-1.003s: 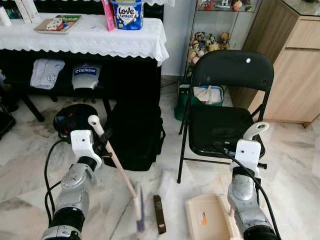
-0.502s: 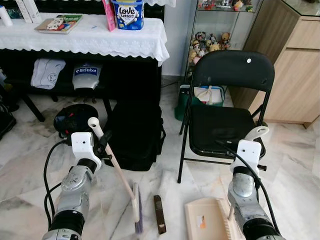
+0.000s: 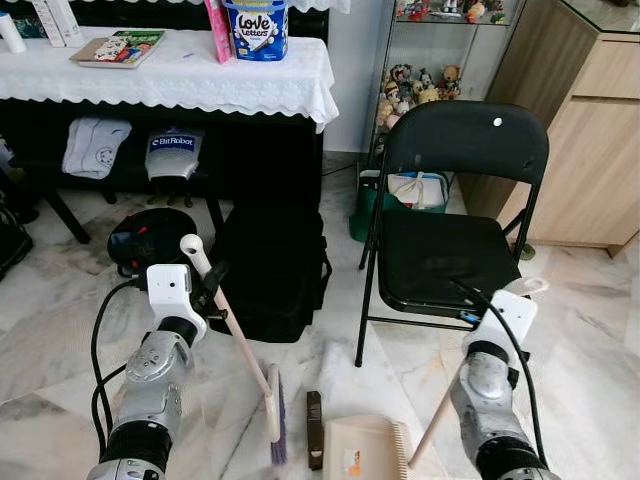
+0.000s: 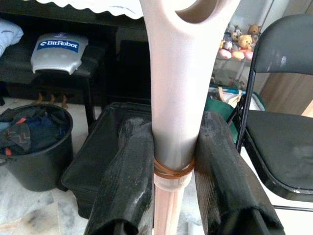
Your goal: Sweep floor
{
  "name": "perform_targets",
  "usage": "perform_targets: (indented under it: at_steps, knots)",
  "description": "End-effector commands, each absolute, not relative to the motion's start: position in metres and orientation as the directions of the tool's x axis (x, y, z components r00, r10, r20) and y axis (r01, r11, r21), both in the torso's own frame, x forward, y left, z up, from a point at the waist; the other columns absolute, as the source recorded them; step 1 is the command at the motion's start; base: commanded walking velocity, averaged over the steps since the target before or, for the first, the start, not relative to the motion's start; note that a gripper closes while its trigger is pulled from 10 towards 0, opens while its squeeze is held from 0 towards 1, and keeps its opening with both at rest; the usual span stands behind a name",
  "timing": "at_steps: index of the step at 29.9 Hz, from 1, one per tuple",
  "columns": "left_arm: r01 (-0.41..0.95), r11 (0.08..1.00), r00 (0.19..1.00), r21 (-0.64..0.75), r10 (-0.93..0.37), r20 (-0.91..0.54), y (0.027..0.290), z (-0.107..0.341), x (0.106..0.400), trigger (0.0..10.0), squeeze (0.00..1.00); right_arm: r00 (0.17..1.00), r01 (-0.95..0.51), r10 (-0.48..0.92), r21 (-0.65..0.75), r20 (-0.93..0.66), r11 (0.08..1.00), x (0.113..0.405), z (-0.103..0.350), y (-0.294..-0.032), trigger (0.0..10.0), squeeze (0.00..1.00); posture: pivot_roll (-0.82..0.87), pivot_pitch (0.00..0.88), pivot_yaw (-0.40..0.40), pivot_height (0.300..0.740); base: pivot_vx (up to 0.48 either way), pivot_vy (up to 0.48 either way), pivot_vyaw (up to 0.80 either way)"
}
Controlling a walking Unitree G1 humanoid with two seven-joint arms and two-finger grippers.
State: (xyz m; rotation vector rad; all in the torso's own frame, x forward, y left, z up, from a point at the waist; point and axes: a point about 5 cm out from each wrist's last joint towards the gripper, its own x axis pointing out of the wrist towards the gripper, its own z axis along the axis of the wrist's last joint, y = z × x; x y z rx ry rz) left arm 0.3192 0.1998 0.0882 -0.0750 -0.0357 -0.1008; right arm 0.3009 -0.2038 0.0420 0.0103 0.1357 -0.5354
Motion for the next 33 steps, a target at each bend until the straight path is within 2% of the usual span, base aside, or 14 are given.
perform_targets:
  at_steps: [1, 13, 24, 29, 33]
  knots:
    - [0.113, 0.991, 0.991, -0.066, -0.109, 0.073, 0.200, 0.095, 0.320, 10.0, 0.00, 0.861, 0.498, -0.493, 0.007, -0.124, 0.867, 0.307, 0.048, -0.201, 10.0, 0.00, -0.06, 0.066, -0.017, 0.740, 0.000, 0.000, 0.00]
    - [0.140, 0.987, 0.989, -0.074, -0.136, 0.058, 0.197, 0.094, 0.320, 10.0, 0.00, 0.882, 0.443, -0.435, 0.007, -0.182, 0.897, 0.303, 0.048, -0.191, 10.0, 0.00, -0.06, 0.073, -0.018, 0.740, 0.000, 0.000, 0.00]
    - [0.162, 0.983, 0.986, -0.081, -0.159, 0.044, 0.193, 0.093, 0.322, 10.0, 0.00, 0.871, 0.351, -0.339, -0.034, -0.356, 0.936, 0.287, 0.045, -0.187, 10.0, 0.00, -0.07, 0.075, -0.019, 0.740, 0.000, 0.000, 0.00]
    - [0.169, 0.982, 0.985, -0.085, -0.166, 0.039, 0.192, 0.093, 0.322, 10.0, 0.00, 0.843, 0.341, -0.296, 0.020, -0.449, 0.940, 0.279, 0.045, -0.184, 10.0, 0.00, -0.07, 0.075, -0.019, 0.740, 0.000, 0.000, 0.00]
    - [0.173, 0.981, 0.985, -0.086, -0.171, 0.035, 0.191, 0.092, 0.322, 10.0, 0.00, 0.803, 0.375, -0.261, 0.114, -0.536, 0.920, 0.274, 0.042, -0.181, 10.0, 0.00, -0.07, 0.075, -0.021, 0.740, 0.000, 0.000, 0.00]
